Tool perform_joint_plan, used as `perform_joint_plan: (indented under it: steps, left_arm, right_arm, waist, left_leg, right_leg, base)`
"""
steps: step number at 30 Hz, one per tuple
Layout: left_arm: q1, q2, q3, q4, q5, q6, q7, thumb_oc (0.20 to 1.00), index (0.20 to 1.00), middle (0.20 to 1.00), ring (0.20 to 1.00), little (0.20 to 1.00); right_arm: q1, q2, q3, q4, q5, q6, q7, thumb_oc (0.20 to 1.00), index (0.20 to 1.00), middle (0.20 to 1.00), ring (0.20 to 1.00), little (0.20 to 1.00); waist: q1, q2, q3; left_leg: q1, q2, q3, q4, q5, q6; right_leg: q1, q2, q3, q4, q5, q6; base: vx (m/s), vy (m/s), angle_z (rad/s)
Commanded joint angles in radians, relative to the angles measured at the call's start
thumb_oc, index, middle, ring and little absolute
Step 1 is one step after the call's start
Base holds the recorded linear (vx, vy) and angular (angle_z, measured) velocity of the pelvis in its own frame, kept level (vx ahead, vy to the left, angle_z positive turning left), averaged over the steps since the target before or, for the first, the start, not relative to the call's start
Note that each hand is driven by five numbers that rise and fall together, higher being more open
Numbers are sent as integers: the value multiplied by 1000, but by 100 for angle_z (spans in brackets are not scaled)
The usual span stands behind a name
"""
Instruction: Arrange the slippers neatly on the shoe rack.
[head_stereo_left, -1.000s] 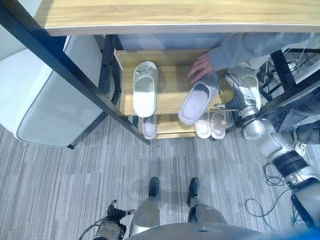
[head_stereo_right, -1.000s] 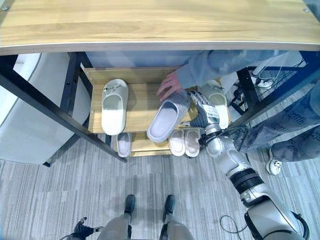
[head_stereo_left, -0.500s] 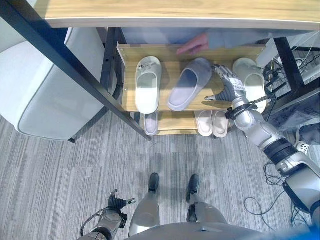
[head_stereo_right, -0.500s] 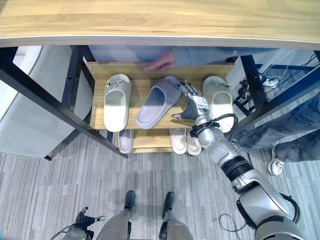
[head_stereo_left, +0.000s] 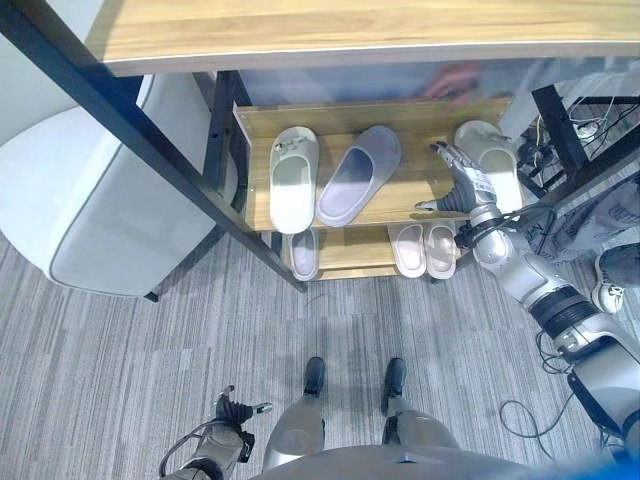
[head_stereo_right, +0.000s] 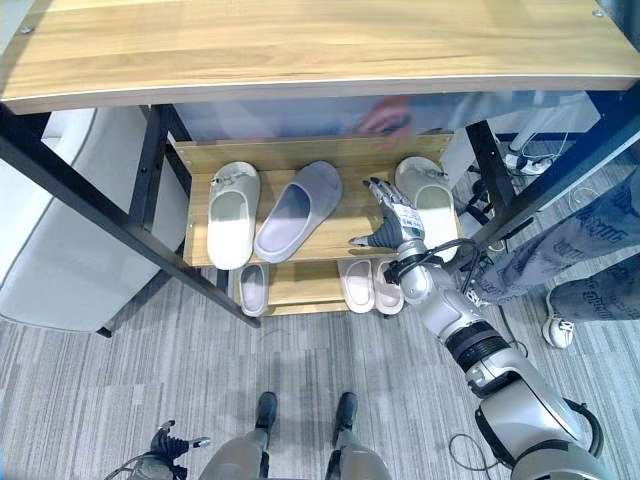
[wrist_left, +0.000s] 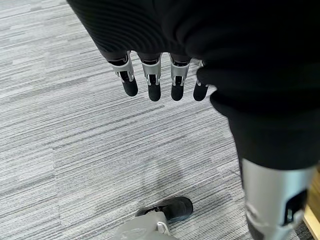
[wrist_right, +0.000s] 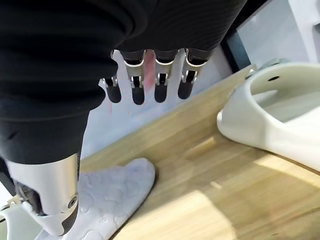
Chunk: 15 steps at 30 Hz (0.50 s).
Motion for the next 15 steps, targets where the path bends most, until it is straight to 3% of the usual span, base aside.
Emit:
perform_joint_plan:
  steps: [1, 15]
  left_arm:
    - [-54, 20, -29, 88, -24, -1, 0, 1000, 1000, 1000, 1000, 1000]
    - [-76, 68, -19, 100, -47, -2, 10, 1000, 1000, 1000, 1000, 1000]
  right_arm:
    - [-57, 18, -20, -22, 33, -11, -18, 1000, 1000, 1000, 1000, 1000]
    - [-195, 26, 7, 47, 51, 8, -42, 1000, 1000, 1000, 1000, 1000]
  waist:
    - [7, -49, -8]
    - [49, -93, 15]
  left_leg:
    - [-80, -2, -10, -1, -19, -29]
    - [-125, -18, -30, -1, -11, -27]
  right_leg:
    - [37, -84, -10, 6, -89, 117]
    - [20, -96, -33, 6, -82, 123]
  base:
    - [0, 0, 0]
    - [11, 27, 6]
